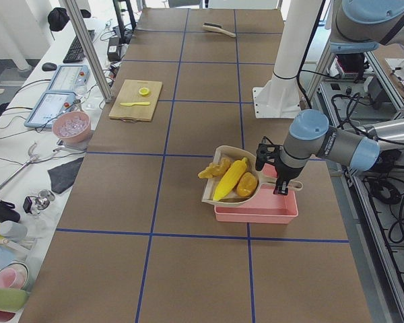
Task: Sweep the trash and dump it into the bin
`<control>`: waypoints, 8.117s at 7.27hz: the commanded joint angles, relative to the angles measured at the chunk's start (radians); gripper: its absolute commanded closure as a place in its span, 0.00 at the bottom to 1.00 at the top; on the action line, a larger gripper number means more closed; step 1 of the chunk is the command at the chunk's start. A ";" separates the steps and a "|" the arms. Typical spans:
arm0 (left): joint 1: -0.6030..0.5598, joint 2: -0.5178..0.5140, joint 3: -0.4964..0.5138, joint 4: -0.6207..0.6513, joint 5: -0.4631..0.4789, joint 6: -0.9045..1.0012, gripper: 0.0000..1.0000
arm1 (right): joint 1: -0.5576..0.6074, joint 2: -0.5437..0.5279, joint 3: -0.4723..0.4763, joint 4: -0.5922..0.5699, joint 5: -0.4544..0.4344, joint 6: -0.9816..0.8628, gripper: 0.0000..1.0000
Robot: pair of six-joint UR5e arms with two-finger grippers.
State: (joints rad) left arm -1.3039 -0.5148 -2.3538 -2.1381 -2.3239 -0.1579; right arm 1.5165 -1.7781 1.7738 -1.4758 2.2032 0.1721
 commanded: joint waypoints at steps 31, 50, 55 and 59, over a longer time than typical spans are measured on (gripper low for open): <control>0.017 0.085 0.166 -0.023 0.048 0.514 1.00 | -0.001 -0.006 -0.005 -0.008 0.007 0.001 0.00; 0.107 0.024 0.172 0.093 0.035 0.455 1.00 | -0.001 -0.007 -0.005 -0.008 0.009 0.001 0.00; 0.137 0.039 0.133 0.139 0.035 0.455 1.00 | -0.001 -0.007 -0.017 -0.008 0.006 0.004 0.00; 0.138 0.033 0.116 0.216 0.035 0.455 1.00 | -0.001 -0.007 -0.027 -0.008 0.001 0.004 0.00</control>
State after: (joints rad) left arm -1.1664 -0.4797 -2.2362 -1.9446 -2.2887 0.2971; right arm 1.5156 -1.7855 1.7483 -1.4829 2.2030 0.1764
